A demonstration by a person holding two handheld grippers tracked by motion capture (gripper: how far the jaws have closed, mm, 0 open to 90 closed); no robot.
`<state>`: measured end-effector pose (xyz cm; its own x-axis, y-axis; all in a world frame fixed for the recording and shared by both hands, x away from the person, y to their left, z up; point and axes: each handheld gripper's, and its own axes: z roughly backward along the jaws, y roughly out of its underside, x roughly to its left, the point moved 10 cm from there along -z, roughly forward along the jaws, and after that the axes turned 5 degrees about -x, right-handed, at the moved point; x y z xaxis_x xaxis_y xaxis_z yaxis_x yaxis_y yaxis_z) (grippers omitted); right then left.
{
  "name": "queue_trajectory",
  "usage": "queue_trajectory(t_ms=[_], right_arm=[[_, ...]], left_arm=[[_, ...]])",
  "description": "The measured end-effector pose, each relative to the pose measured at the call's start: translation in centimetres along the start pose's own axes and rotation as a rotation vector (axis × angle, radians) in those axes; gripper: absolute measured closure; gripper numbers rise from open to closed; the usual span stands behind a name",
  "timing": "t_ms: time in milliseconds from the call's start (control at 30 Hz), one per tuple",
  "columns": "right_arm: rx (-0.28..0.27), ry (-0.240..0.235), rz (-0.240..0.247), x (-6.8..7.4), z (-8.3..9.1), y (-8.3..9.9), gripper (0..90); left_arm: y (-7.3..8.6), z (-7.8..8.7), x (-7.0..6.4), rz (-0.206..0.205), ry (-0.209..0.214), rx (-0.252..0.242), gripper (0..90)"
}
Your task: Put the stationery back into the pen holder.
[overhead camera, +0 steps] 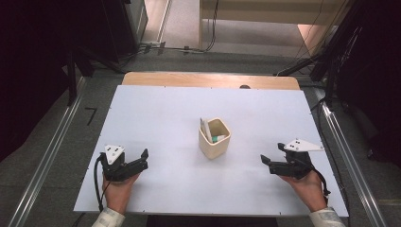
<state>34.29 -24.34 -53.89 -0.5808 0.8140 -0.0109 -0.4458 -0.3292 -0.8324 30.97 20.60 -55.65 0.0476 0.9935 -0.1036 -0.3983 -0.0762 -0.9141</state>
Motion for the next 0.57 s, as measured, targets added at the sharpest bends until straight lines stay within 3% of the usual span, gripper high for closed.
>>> queue_trajectory(t_ms=[567], right_arm=[[-0.017, 0.105, -0.104, -4.0, 2.5, 1.7, 16.8]], left_arm=[[0.0, 0.0, 0.0, -0.002, -0.003, -0.001, 5.4]])
